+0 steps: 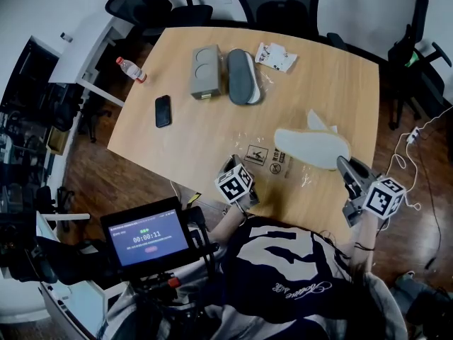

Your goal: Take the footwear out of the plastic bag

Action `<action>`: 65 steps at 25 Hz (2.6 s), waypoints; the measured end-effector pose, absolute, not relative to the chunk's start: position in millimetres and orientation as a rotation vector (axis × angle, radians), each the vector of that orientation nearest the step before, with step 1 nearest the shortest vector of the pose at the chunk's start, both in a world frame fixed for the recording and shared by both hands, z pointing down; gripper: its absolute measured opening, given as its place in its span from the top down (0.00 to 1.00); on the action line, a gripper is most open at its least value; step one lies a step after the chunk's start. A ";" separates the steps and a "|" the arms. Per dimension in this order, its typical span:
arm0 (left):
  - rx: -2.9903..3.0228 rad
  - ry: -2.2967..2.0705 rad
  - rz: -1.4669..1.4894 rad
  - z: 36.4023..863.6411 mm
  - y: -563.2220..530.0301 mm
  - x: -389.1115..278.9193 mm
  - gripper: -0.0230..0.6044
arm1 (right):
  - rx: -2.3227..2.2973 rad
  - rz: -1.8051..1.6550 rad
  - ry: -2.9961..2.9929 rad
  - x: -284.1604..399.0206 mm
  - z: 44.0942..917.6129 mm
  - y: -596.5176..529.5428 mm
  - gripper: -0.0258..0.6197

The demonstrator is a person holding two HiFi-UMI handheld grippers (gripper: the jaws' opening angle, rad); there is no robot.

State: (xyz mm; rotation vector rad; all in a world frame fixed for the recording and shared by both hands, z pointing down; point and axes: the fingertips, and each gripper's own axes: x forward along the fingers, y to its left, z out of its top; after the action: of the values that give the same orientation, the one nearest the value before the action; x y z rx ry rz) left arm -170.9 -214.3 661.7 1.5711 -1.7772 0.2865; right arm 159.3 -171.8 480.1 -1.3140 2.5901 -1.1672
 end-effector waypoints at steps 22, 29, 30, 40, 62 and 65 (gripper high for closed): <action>1.593 -1.698 0.306 672.6 -209.0 -153.3 0.95 | -1.421 -1.716 2.168 133.8 602.4 -141.3 0.86; 1.681 -1.646 0.422 677.0 -210.3 -141.9 0.95 | -1.728 -1.700 2.410 152.1 653.9 -129.8 0.78; 1.682 -1.645 0.426 676.8 -210.9 -141.8 0.95 | -1.806 -1.672 2.500 154.3 658.8 -126.8 0.76; 1.689 -1.621 0.436 677.1 -211.8 -143.6 0.87 | -1.936 -1.414 2.662 155.3 619.2 -132.8 0.70; 1.925 -1.483 0.737 662.1 -155.6 -171.1 0.37 | -1.685 -1.435 2.793 51.5 619.1 -115.5 0.71; 1.902 -1.516 0.663 654.7 -144.3 -188.5 0.37 | -1.678 -1.424 2.782 41.9 611.5 -102.5 0.71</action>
State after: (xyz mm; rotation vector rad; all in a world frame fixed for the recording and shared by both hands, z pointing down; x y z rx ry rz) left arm -188.5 -144.3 654.7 1.9023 -1.5162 0.6633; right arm 41.9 -102.5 611.5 -1.6780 2.7821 -1.4242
